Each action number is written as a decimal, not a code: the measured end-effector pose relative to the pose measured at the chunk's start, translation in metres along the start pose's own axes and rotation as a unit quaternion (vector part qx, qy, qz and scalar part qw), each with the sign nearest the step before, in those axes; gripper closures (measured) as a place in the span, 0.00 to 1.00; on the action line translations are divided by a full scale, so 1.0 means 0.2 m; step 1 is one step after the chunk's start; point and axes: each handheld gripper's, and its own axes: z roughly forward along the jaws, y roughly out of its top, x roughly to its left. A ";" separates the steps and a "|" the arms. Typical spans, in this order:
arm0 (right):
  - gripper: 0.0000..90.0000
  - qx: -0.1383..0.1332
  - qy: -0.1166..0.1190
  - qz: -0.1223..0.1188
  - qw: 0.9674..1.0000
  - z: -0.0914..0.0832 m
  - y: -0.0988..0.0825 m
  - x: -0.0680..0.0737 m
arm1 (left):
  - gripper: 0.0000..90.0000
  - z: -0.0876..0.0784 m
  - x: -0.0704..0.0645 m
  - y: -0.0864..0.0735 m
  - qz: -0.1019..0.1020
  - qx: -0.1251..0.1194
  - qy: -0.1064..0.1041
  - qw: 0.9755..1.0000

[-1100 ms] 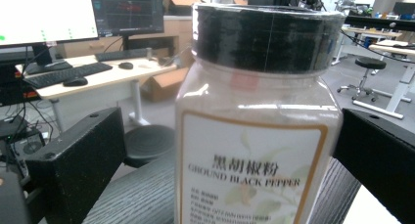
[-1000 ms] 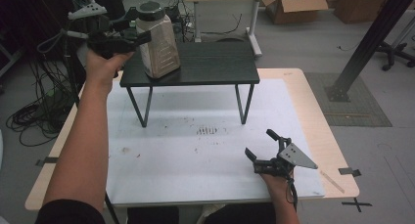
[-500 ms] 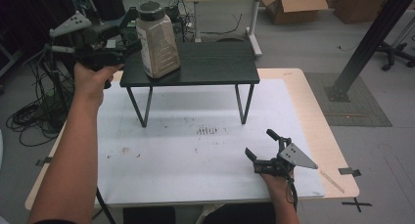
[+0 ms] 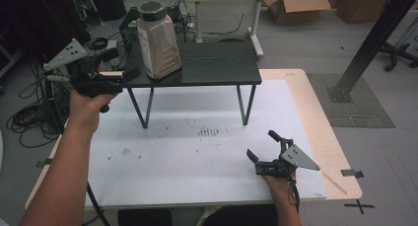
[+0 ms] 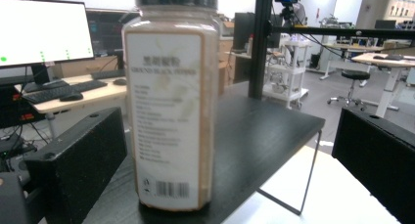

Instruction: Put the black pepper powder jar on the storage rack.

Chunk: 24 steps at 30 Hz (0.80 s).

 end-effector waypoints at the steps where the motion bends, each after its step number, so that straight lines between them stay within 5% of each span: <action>1: 0.00 0.000 0.000 0.000 1.000 0.00 0.00 0.00 | 0.00 -0.01 -0.01 0.00 0.001 -0.003 -0.001 1.000; 17: 0.00 -0.001 0.001 -0.001 1.000 0.00 0.00 0.00 | 0.00 -0.09 -0.14 -0.14 0.002 -0.007 -0.020 1.000; 24: 0.00 0.000 0.002 -0.001 1.000 0.00 0.00 0.00 | 0.00 -0.11 -0.19 -0.25 0.023 -0.007 -0.023 0.999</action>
